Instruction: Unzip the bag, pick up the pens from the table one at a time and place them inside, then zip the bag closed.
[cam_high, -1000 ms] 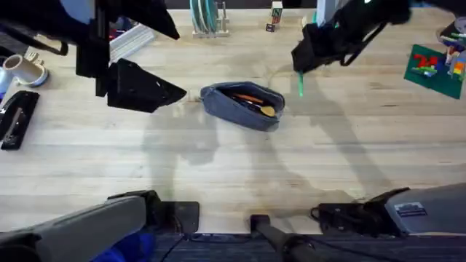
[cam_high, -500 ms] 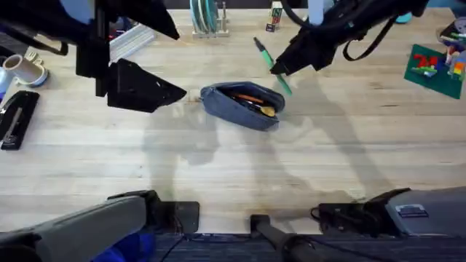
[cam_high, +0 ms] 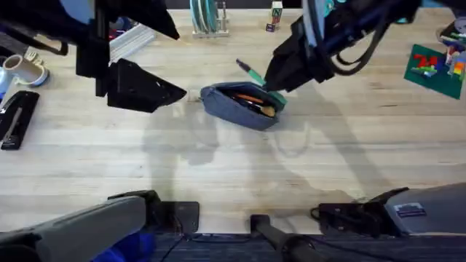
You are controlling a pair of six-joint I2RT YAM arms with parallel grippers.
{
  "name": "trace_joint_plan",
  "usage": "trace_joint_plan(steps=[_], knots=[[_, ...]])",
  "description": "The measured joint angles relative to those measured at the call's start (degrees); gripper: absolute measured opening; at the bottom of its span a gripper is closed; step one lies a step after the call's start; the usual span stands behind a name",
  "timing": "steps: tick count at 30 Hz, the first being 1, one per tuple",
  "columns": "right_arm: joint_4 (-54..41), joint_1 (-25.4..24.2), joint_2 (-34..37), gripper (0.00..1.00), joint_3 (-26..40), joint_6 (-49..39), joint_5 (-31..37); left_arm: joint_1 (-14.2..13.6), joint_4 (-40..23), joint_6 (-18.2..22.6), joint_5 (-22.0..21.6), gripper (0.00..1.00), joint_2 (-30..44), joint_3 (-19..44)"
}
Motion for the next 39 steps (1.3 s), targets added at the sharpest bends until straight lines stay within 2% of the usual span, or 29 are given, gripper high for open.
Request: trace_joint_plan(steps=[8, 21, 24, 29, 30, 33, 35, 39], knots=[[-0.17, 1.54, 4.58, 0.031, 0.0, -6.87, -0.36, 0.0, 0.0, 0.0, 0.0, 0.993, -0.02, 0.0], [3.68, 1.54, 11.09, 0.052, 0.0, -8.45, -0.34, 0.0, 0.0, 0.0, 0.0, 0.994, 0.0, 0.0], [3.73, 1.54, 11.16, 0.179, 0.0, -8.49, -0.36, 0.0, 0.0, 0.0, 0.02, 0.994, 0.0, -0.02], [3.72, 1.56, 11.16, 0.472, 0.0, -8.65, -0.36, 0.0, 0.0, 0.0, 0.0, 0.993, 0.0, 0.0], [3.71, 1.55, 11.16, 0.563, 0.0, -8.61, -0.35, 0.0, -0.01, 0.0, 0.0, 0.993, -0.01, 0.0], [3.68, 1.55, 11.16, 0.959, 0.0, -8.43, -0.34, 0.0, 0.0, 0.0, 0.0, 0.993, -0.01, 0.0], [3.66, 1.56, 11.16, 0.994, 0.0, -7.84, -0.36, 0.0, 0.0, 0.0, 0.0, 0.993, 0.0, -0.02], [3.7, 1.54, 11.16, 0.996, 0.0, -6.09, -0.36, 0.0, 0.0, 0.0, 0.0, 0.993, 0.0, 0.0]])
